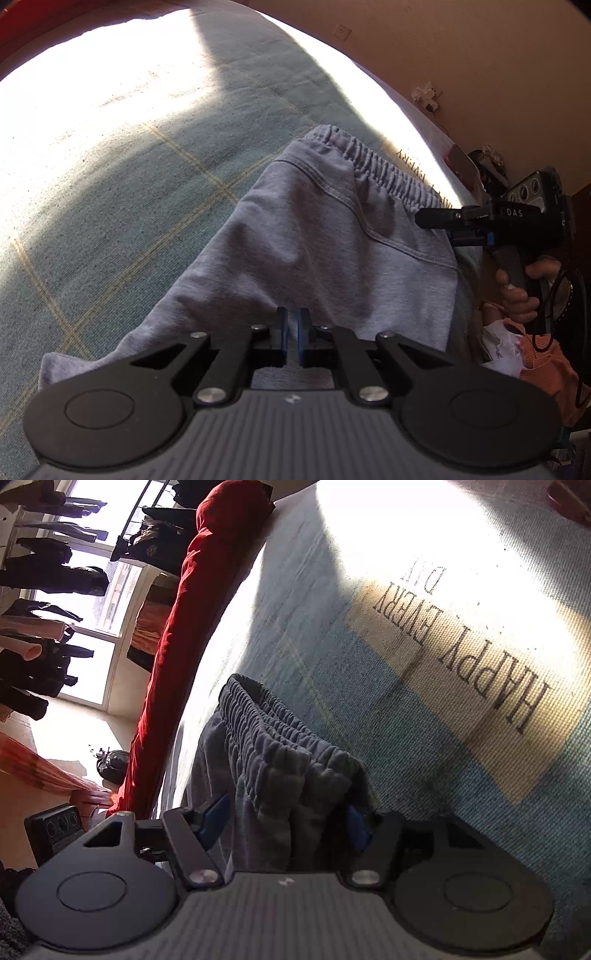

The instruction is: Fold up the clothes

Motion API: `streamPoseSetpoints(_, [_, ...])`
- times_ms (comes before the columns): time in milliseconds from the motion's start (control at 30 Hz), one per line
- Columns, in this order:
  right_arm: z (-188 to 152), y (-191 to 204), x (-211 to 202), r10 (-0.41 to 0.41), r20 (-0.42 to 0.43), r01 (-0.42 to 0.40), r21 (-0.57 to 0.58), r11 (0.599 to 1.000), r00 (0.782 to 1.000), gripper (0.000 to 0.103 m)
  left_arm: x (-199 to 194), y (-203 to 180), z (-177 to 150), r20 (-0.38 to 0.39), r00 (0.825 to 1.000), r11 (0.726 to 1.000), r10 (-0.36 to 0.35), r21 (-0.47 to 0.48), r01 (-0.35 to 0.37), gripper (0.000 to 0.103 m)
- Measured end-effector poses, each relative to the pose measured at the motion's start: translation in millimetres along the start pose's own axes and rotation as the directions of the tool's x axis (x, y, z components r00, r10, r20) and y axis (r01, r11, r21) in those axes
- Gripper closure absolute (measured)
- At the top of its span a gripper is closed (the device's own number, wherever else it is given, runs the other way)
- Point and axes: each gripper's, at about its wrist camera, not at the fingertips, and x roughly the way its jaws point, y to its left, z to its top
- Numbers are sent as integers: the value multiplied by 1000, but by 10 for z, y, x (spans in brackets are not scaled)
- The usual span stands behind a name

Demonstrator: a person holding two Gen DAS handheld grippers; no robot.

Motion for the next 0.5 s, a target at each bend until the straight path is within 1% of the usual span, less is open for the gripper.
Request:
streamPoseSetpoints(67, [122, 51, 96, -8, -21, 7, -59, 998, 1000, 34, 10, 0, -14, -5, 1000, 1000, 0, -3, 0, 99])
streamPoseSetpoints(100, [169, 54, 132, -3, -30, 1, -70, 998, 1000, 34, 11, -2, -27, -8, 1000, 1000, 0, -6, 0, 99])
streamPoseSetpoints(167, [214, 36, 140, 13, -40, -15, -70, 997, 999, 34, 5, -2, -49, -15, 1000, 1000, -3, -13, 3, 98])
streamPoseSetpoints(233, [197, 22, 92, 13, -36, -15, -60, 998, 999, 37, -4, -8, -66, -18, 1000, 1000, -6, -17, 6, 98])
streamPoseSetpoints(267, [169, 12, 50, 4, -29, -6, -51, 999, 1000, 39, -7, -12, -72, -17, 1000, 1000, -7, -19, 7, 94])
streamPoseSetpoints(300, [152, 1, 15, -4, -23, 3, -41, 999, 1000, 45, -10, -19, -76, -14, 1000, 1000, -8, -19, 8, 89])
streamPoseSetpoints(333, [139, 2, -13, -15, -17, 15, -23, 1000, 1000, 50, -12, -26, -79, -12, 1000, 1000, -11, -19, 10, 89])
streamPoseSetpoints(367, [127, 6, -40, -27, -12, 27, -4, 1000, 1000, 53, -13, -37, -83, -9, 1000, 1000, -12, -17, 12, 89])
streamPoseSetpoints(433, [114, 48, -116, -56, -1, 56, 8, 998, 998, 64, -17, -70, -99, -6, 1000, 1000, -8, -5, 8, 89])
streamPoseSetpoints(500, [83, 53, -201, -84, -1, 84, 22, 996, 996, 70, -24, -107, -119, -6, 1000, 1000, -8, 11, 8, 88])
